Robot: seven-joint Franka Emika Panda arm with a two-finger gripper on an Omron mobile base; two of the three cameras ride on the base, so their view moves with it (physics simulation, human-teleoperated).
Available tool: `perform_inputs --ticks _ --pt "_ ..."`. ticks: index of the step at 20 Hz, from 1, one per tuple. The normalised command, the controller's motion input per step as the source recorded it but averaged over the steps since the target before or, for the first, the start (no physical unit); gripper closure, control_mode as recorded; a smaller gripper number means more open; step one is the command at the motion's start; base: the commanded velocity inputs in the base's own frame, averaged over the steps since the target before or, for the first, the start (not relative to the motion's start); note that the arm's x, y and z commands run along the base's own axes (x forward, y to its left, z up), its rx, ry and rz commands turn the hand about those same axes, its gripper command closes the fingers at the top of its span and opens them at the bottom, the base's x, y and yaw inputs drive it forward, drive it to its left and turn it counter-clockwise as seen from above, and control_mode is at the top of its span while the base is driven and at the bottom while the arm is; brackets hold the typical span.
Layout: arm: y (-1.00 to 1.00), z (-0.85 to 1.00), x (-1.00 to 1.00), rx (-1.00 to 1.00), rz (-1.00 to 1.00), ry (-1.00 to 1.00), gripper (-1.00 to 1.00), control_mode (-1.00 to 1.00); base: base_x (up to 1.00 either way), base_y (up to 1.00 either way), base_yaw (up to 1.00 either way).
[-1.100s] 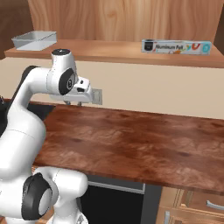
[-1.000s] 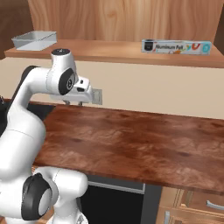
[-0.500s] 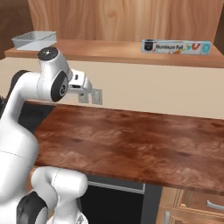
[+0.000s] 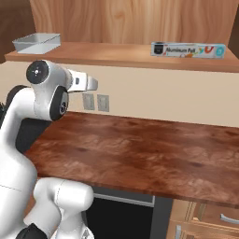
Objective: Retrieve the tupperware and aluminum foil from the cabinet and place them on the dining counter near the plate with lemon wedge and broccoli to prepare for storing leftovers.
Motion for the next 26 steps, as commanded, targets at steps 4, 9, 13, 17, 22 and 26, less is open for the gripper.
perform_inputs --ticks 4,9,13,17,22,26 --pt "-0.38 0.56 0.00 0.00 -0.21 -0.33 -1.00 -1.00 0.00 0.00 0.00" --pt "-0.52 0.51 0.00 0.00 -0.24 -0.26 -1.00 -1.00 0.00 0.00 0.00" --pt "-0.54 0.46 0.00 0.00 -0.26 -0.15 -1.00 -1.00 0.00 0.00 0.00" --pt "-0.43 0.48 0.00 0.00 -0.21 -0.05 -1.00 -1.00 0.00 0.00 0.00" --pt "-0.21 0.50 0.01 0.03 -0.13 0.00 -1.00 -1.00 0.00 0.00 0.00" --pt "-0.12 0.10 0.07 0.09 -0.02 0.06 -1.00 -1.00 0.00 0.00 0.00"
